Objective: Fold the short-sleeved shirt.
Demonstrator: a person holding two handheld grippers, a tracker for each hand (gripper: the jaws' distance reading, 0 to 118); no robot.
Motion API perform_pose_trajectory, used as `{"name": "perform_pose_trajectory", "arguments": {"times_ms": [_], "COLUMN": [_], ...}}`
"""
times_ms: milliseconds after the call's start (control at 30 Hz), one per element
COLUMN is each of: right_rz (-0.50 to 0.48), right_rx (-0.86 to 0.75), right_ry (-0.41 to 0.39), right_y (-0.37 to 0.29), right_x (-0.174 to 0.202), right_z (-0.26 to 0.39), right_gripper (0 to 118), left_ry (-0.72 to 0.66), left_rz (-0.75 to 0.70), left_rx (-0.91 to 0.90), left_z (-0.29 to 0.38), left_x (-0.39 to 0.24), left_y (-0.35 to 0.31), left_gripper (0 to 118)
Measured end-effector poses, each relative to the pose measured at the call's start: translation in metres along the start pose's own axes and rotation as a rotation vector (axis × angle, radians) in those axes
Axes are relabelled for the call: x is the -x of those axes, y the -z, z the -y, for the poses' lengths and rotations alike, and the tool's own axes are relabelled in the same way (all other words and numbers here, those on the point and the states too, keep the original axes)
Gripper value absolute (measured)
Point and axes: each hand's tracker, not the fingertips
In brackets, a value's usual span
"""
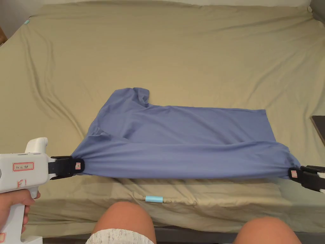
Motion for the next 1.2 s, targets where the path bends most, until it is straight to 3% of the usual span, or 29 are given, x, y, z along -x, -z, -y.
{"name": "perform_pose_trajectory", "arguments": {"times_ms": [233, 433, 500, 533, 600, 633, 667, 767, 933, 967, 1000, 1033, 1067, 1133, 1200], "right_rz": [0.003, 0.025, 0.031, 0.038, 0.047, 0.033, 0.027, 0.033, 0.044, 0.063, 0.08, 0.105, 0.116, 0.057, 0.07], "right_rx": [0.018, 0.114, 0.135, 0.137, 0.151, 0.168, 0.174, 0.133, 0.046, 0.009, -0.014, -0.025, -0.043, -0.056, -0.078], "right_ry": [-0.007, -0.02, -0.035, -0.044, -0.042, -0.031, -0.026, -0.014, 0.045, 0.039, 0.029, 0.026, 0.04, 0.073, 0.069], "right_y": [-0.011, 0.02, 0.026, 0.027, 0.026, 0.024, 0.022, 0.004, -0.011, -0.01, -0.008, -0.003, 0.004, 0.016, 0.031], "right_x": [0.001, -0.002, -0.002, -0.003, -0.007, -0.012, -0.016, -0.029, -0.051, -0.053, -0.053, -0.053, -0.054, -0.059, -0.061], "right_z": [0.014, 0.025, 0.029, 0.031, 0.033, 0.034, 0.036, 0.034, 0.01, 0.003, -0.004, -0.012, -0.02, -0.041, -0.061], "right_gripper": [8, 9, 14, 35, 82, 99, 104, 104, 92, 80, 50, 5, 0, 0, 0], "left_ry": [-0.008, -0.025, -0.013, -0.001, 0.009, 0.014, 0.023, 0.06, 0.082, 0.099, 0.115, 0.137, 0.149, 0.115, 0.147], "left_rz": [0.005, -0.041, -0.058, -0.063, -0.072, -0.068, -0.064, -0.069, -0.115, -0.123, -0.144, -0.177, -0.196, -0.098, -0.111], "left_rx": [0.018, 0.117, 0.129, 0.128, 0.122, 0.131, 0.144, 0.199, 0.084, 0.029, 0.013, -0.014, -0.036, -0.027, -0.046], "left_z": [0.019, 0.022, 0.024, 0.026, 0.026, 0.026, 0.025, 0.017, -0.017, -0.024, -0.03, -0.036, -0.041, -0.056, -0.065], "left_x": [-0.001, 0.008, 0.008, 0.008, 0.012, 0.017, 0.021, 0.034, 0.035, 0.03, 0.024, 0.018, 0.012, 0.002, -0.012], "left_y": [0.0, 0.029, 0.033, 0.031, 0.026, 0.022, 0.016, -0.005, -0.038, -0.041, -0.038, -0.033, -0.028, -0.016, -0.002], "left_gripper": [3, 3, 8, 26, 80, 109, 117, 117, 108, 97, 68, 15, 0, 0, 0]}}
